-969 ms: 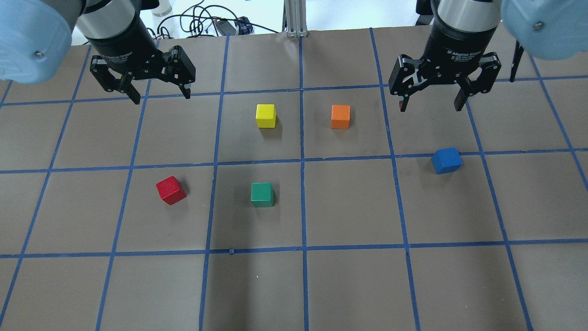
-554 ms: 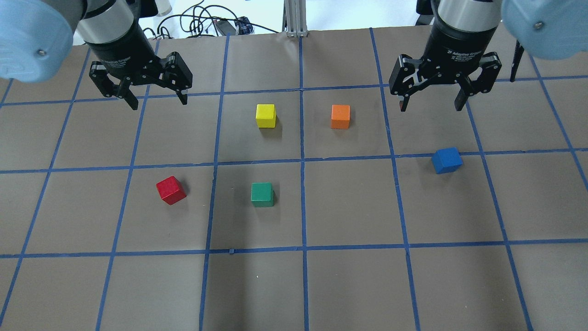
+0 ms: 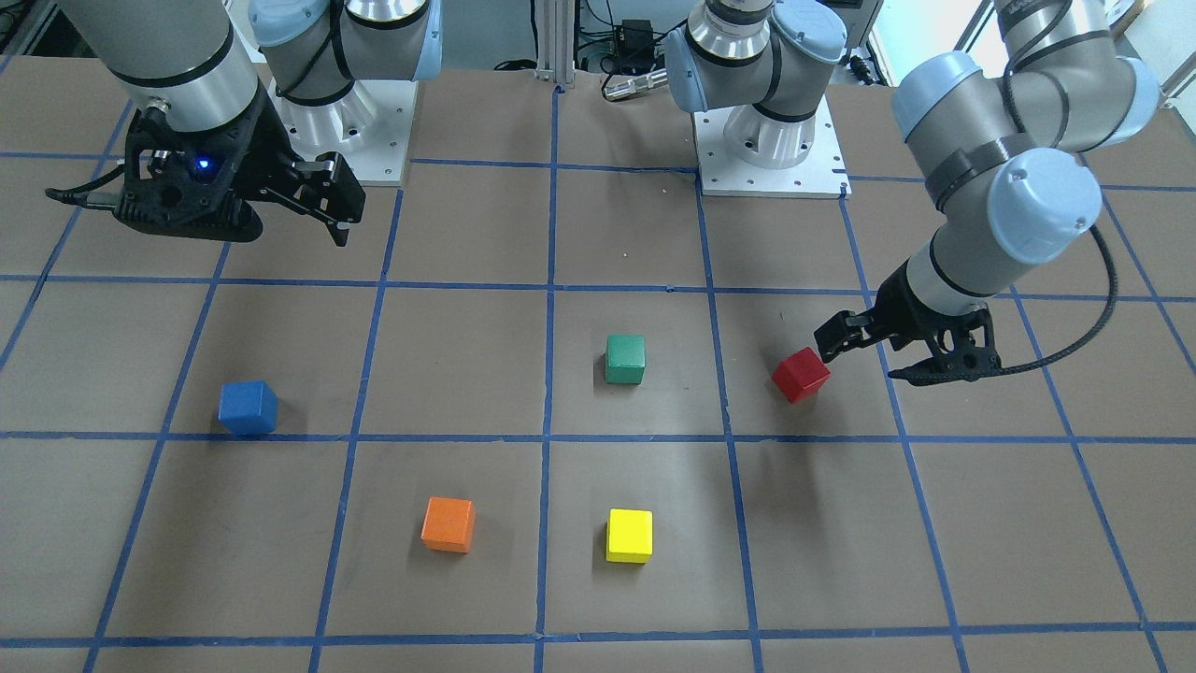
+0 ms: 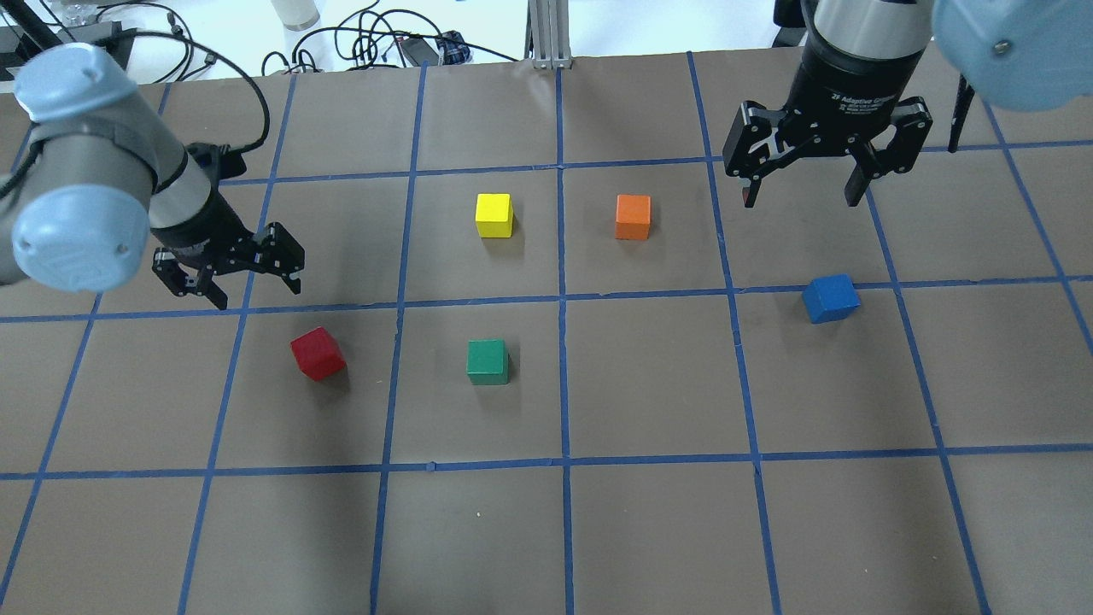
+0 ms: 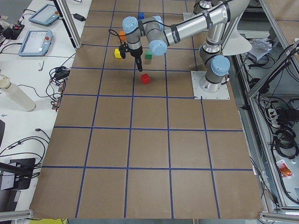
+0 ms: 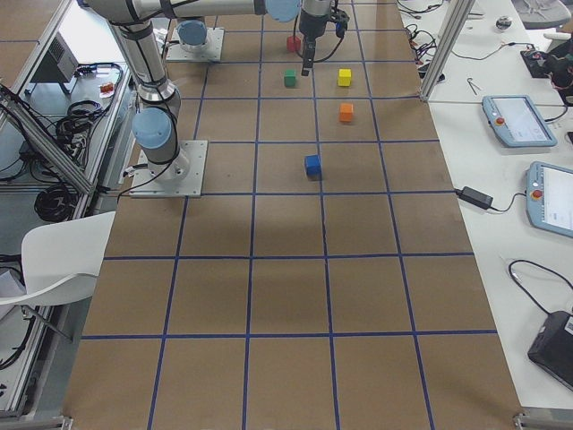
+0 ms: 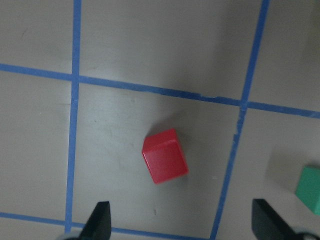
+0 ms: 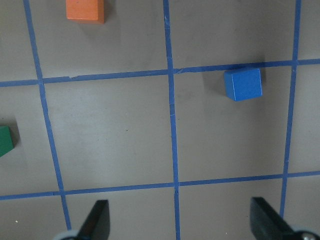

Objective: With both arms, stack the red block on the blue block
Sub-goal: 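Lower the left gripper onto the red cube and close it, then carry the red cube with the left gripper toward the table centre, then open the left gripper to release the red cube and raise it, then reach the right gripper to the red cube and grasp it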

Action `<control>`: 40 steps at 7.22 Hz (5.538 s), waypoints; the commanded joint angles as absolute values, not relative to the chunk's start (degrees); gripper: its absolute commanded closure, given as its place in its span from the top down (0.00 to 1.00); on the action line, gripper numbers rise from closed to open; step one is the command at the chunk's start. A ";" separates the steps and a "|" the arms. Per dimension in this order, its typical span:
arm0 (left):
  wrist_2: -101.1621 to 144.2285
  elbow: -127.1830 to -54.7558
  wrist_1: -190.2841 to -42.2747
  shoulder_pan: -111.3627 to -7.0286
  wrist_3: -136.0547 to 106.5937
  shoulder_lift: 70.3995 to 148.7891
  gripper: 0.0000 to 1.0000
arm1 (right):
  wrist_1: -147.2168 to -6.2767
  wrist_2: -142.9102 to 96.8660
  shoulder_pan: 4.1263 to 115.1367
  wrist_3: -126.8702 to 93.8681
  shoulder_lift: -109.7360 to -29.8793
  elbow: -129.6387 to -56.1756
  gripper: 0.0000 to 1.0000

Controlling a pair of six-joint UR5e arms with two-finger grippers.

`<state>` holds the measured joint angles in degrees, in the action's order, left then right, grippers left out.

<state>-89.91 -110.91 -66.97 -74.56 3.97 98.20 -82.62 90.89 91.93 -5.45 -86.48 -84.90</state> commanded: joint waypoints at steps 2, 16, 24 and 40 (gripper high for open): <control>-86.08 -120.76 -54.41 -73.48 0.20 100.98 1.00 | -82.70 90.88 91.93 -5.45 -86.48 -84.90 1.00; -80.77 -89.74 -64.35 -109.22 -19.50 114.76 0.00 | -84.29 90.35 91.85 -5.45 -86.48 -84.99 1.00; -89.65 -89.92 -57.30 -112.15 -18.54 121.74 1.00 | -84.20 91.05 91.85 -5.71 -86.13 -84.99 1.00; -90.35 -83.23 -92.81 -89.30 0.53 93.69 1.00 | -104.39 87.10 105.26 -11.15 -73.23 -85.08 1.00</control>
